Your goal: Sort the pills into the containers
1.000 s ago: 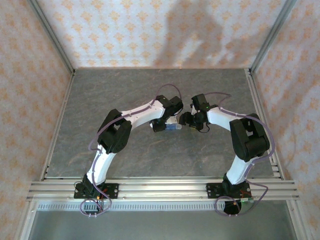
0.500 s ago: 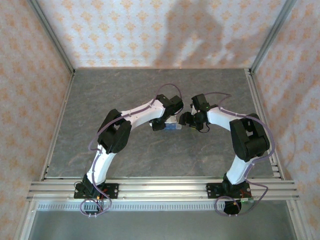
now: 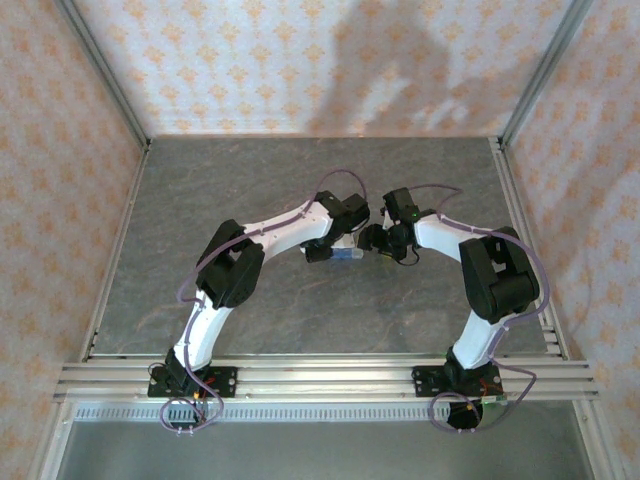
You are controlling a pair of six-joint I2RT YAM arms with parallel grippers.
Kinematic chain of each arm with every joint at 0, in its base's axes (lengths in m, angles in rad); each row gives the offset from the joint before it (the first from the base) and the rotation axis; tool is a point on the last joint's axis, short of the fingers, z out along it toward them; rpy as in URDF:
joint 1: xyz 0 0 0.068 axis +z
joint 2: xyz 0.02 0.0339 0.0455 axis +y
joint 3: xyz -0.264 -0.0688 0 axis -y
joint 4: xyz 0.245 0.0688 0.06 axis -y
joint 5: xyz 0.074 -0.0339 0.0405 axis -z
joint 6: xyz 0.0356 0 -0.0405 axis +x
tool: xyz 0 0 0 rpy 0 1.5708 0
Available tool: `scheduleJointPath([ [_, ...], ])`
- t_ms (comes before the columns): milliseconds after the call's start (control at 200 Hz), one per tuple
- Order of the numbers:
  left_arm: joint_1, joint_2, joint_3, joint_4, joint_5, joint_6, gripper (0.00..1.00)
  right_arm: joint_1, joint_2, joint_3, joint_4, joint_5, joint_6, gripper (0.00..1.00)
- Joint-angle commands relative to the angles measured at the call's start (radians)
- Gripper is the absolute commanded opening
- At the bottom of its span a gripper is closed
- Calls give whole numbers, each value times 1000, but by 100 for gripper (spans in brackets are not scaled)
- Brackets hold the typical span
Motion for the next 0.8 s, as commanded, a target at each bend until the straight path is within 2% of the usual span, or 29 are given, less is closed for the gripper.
scheduleJointPath([
  [0, -9, 23, 6, -28, -52, 28, 0, 10, 28, -2, -8, 10, -11, 66],
  [796, -20, 11, 4, -29, -82, 38, 0, 12, 34, -1, -8, 8, -11, 66],
])
